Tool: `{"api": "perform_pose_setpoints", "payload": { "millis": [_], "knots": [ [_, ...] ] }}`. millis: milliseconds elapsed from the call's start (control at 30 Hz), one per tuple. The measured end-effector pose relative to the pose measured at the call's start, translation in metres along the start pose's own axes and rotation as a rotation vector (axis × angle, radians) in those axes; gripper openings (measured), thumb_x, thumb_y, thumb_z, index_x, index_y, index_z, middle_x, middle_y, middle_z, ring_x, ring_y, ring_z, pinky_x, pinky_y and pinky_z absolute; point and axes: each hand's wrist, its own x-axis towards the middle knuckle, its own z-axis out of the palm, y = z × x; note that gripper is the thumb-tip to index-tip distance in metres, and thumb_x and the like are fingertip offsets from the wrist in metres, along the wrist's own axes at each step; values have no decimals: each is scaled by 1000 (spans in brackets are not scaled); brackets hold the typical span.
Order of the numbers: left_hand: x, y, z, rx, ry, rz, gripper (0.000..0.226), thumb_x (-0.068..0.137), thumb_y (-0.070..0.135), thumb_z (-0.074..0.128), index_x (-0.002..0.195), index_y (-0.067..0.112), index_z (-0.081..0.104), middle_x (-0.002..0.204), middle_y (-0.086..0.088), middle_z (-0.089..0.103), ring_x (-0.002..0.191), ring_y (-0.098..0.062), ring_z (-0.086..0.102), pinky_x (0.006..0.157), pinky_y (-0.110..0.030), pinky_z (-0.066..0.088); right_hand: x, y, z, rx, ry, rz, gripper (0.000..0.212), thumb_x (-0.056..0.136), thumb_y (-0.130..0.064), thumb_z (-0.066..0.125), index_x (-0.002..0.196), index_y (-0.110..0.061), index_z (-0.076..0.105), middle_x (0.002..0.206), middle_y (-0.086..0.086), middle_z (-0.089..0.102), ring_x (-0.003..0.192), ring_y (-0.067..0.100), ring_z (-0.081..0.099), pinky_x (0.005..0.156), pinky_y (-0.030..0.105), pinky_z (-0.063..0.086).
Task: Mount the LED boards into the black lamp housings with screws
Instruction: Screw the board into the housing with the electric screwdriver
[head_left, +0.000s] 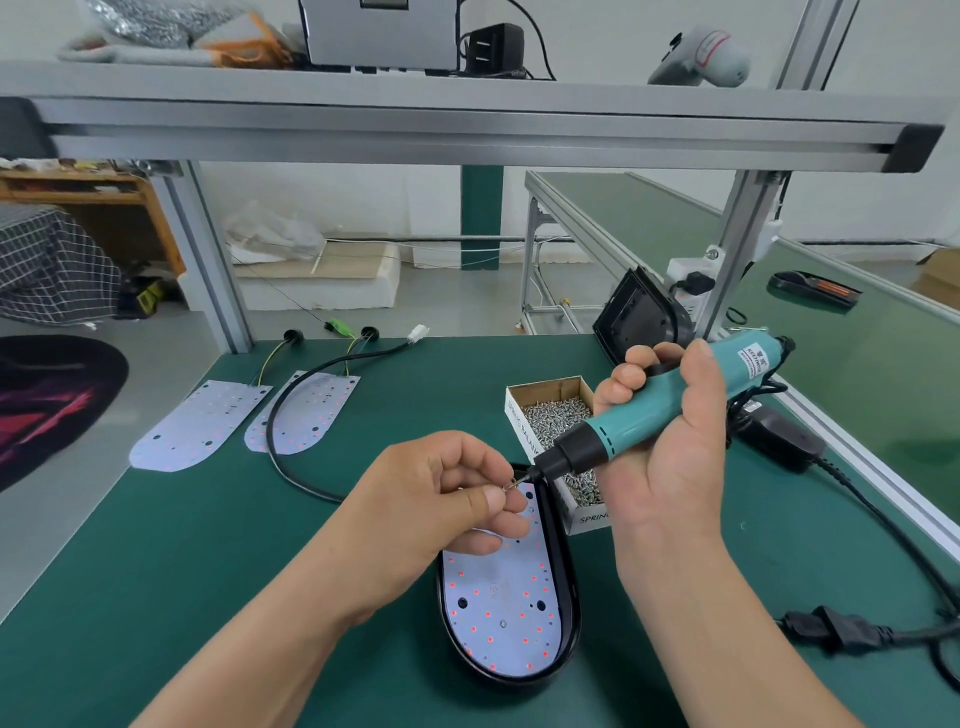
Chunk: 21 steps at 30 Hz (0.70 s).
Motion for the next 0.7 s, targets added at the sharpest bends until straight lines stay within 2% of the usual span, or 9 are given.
{"api": "perform_pose_setpoints", "payload": {
  "millis": [433, 700],
  "knots": [
    [1, -1, 1, 9, 6, -1, 13, 101, 1, 67, 107, 13, 71, 101, -9, 82, 94, -27, 81, 72, -25, 62, 2, 0, -2, -26, -22, -5, 15, 101, -26, 68, 99, -14, 60, 89, 5, 64, 67, 15, 57, 62, 26, 51],
    [2, -4, 6, 46, 101, 37, 17, 100, -2, 66, 100, 14, 72, 95, -7, 82, 91, -25, 82, 70, -27, 64, 2, -1, 3, -93, -89, -40, 11, 104, -25, 64, 100, -15, 61, 88, 5, 65, 68, 16, 56, 64, 26, 49]
  ]
}}
